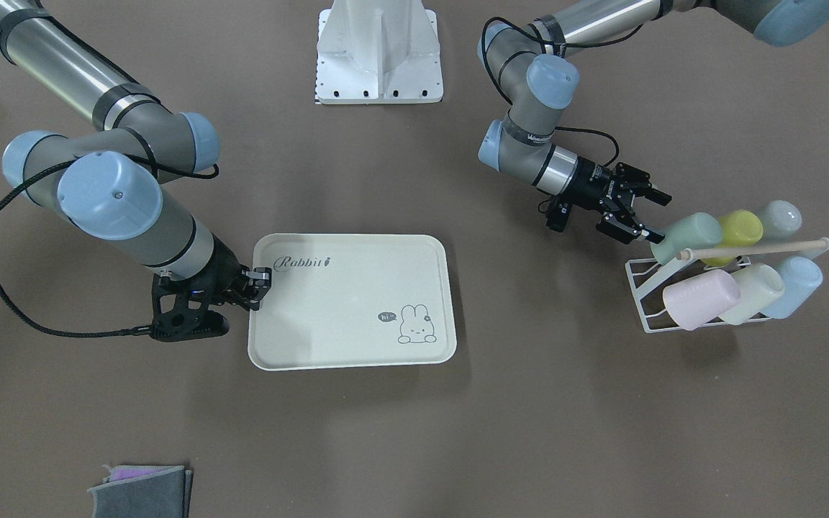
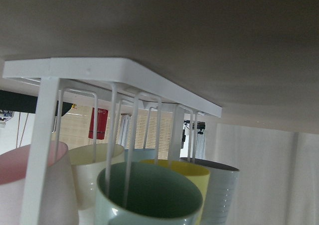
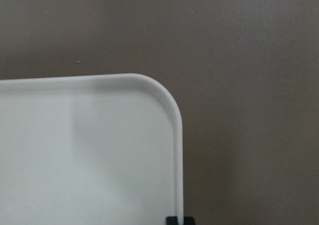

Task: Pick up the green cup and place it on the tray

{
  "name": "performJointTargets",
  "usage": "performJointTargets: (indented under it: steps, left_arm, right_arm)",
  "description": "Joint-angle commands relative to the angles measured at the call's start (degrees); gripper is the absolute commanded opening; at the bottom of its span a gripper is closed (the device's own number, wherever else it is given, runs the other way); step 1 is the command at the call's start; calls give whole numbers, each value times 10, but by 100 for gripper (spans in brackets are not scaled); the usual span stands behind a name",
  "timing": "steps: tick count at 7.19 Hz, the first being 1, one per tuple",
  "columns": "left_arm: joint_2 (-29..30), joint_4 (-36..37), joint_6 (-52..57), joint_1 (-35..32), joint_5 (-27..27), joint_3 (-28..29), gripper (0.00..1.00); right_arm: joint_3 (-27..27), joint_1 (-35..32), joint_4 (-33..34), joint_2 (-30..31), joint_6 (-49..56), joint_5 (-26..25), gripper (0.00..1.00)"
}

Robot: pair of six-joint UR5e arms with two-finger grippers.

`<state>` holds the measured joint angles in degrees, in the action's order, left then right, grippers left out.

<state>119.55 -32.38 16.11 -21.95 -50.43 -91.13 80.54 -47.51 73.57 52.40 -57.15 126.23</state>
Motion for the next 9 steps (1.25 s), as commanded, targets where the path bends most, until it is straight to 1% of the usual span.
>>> performJointTargets:
  steps: [1,2,5,7,9]
  left_arm:
    - [-11,2,0,-1,25,-15,93]
    - [-19,1,-1,-2,30,-21,93]
    - [-30,-9,-2,-4,53,-25,94]
    - [-38,-17,-3,-4,53,-25,97]
    - [-50,-37,-1,-4,53,-26,97]
  right_arm:
    - [-46,14,-37,-28,-25,-16,0]
    - [-58,18,-50,-34,-31,-28,0]
    - [-64,29,-58,-39,-45,-31,0]
    - [-64,40,-61,-39,-62,-38,0]
    - [-77,44,-84,-39,-65,-45,0]
